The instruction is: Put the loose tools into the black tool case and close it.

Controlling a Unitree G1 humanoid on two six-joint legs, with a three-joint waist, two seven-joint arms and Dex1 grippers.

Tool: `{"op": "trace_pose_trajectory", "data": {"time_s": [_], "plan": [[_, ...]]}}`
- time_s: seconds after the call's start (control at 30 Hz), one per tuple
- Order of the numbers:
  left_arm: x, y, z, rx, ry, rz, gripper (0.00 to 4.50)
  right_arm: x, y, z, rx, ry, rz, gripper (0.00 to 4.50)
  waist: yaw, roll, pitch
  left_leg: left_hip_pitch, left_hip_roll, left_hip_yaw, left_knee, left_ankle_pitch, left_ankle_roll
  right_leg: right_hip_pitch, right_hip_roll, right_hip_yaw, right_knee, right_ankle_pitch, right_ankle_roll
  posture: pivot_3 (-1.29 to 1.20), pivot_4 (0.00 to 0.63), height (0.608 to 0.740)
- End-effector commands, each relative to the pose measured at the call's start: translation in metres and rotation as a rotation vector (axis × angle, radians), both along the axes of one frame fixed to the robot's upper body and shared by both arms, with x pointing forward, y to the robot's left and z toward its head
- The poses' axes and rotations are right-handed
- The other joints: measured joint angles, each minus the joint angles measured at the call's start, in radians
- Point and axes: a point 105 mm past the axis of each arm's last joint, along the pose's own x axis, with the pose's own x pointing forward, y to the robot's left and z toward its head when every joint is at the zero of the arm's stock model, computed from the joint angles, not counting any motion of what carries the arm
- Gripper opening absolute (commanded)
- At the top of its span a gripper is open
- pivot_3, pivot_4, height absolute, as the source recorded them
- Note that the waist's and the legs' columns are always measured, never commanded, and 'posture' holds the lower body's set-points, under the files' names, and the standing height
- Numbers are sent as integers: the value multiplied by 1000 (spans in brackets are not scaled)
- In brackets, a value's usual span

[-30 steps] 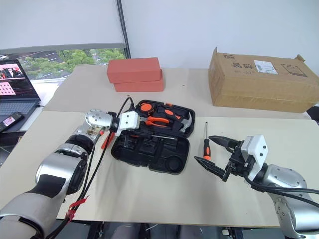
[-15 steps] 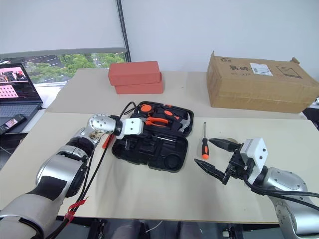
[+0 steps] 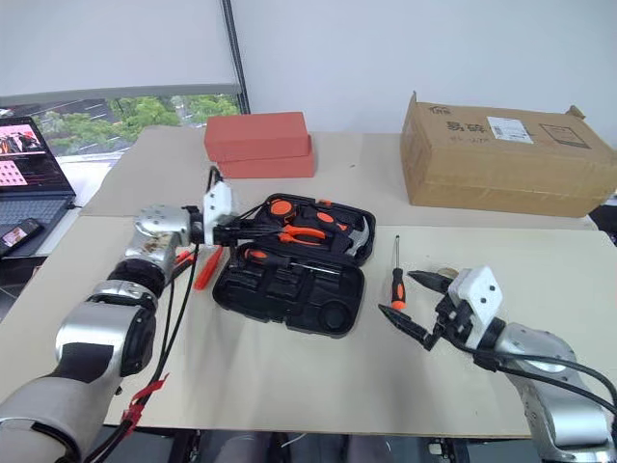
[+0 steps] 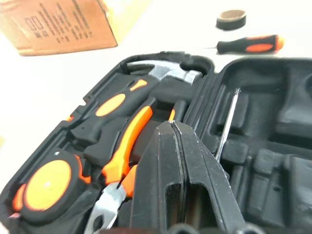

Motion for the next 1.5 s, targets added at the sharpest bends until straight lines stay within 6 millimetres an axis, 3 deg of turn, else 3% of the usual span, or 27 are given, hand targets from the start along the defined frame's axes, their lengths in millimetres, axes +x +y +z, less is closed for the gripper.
{"op": "trace_pose_trajectory", "data": {"time_s": [0.03,0.17,0.3,0.37,0.4,0.5,0.6,0.87,1.0,1.17,1.27,1.33,1.5], "plan": [[-22,17,32,-71,25,-106,22,12,-3,-9,-21,34,-163,4500,-5,0,0,0,0,0,0,0,-1,0,0,0,1,0,0,0,150,711],[-56,23,44,-41,55,-183,1139,21,-8,-22,-13,155,-324,4500,-10,1,0,0,1,0,-1,3,-5,-1,1,1,1,0,-1,0,150,711],[-92,24,50,39,132,-251,2376,27,12,-24,52,206,-348,4500,-10,1,0,0,2,0,-1,3,-6,-1,2,4,1,0,-1,0,150,711],[-102,25,48,85,149,-261,3144,30,13,-29,30,223,-379,4500,-6,1,0,0,2,-1,-1,3,-6,-1,2,4,1,-1,0,0,150,711],[-106,26,47,117,154,-260,3268,32,13,-31,21,226,-395,4500,-4,1,0,0,1,-1,-2,3,-6,-1,2,4,1,-2,1,0,150,711],[-113,28,43,189,152,-255,4433,38,13,-34,13,234,-441,4500,0,2,-1,0,1,-2,-2,2,-4,0,2,4,1,-3,3,0,150,711],[-120,26,44,225,125,-262,4500,43,7,-34,-1,221,-498,3773,-1,2,-1,0,0,-1,-2,2,-4,0,2,5,1,-3,3,0,150,711],[-124,24,50,165,149,-231,4500,49,-6,-21,-25,157,-555,1053,-6,2,-1,0,0,-1,-2,3,-5,-1,2,6,1,-3,3,0,150,711],[-122,26,56,107,160,-172,4500,57,-13,2,-36,64,-520,1040,-8,2,0,0,0,-1,-2,3,-5,-1,3,7,1,-3,4,0,150,711],[-120,30,59,64,166,-75,4500,71,1,35,-60,-79,-300,1040,-10,2,0,1,0,-1,-3,3,-5,-1,3,8,1,-5,6,0,150,711],[-122,37,57,48,176,-7,4500,67,42,51,-43,-152,28,1040,-11,2,0,2,0,0,-3,3,-5,-1,4,9,1,-5,6,0,150,711],[-123,44,53,48,183,48,4500,60,65,51,-62,-167,228,1040,-15,1,0,3,1,0,-4,3,-5,-1,5,12,1,-5,6,0,150,711],[-132,57,45,47,181,149,4500,60,91,34,-143,-166,496,1040,-10,1,0,4,1,2,-4,3,-5,-1,6,15,1,-4,5,0,150,711]]}}
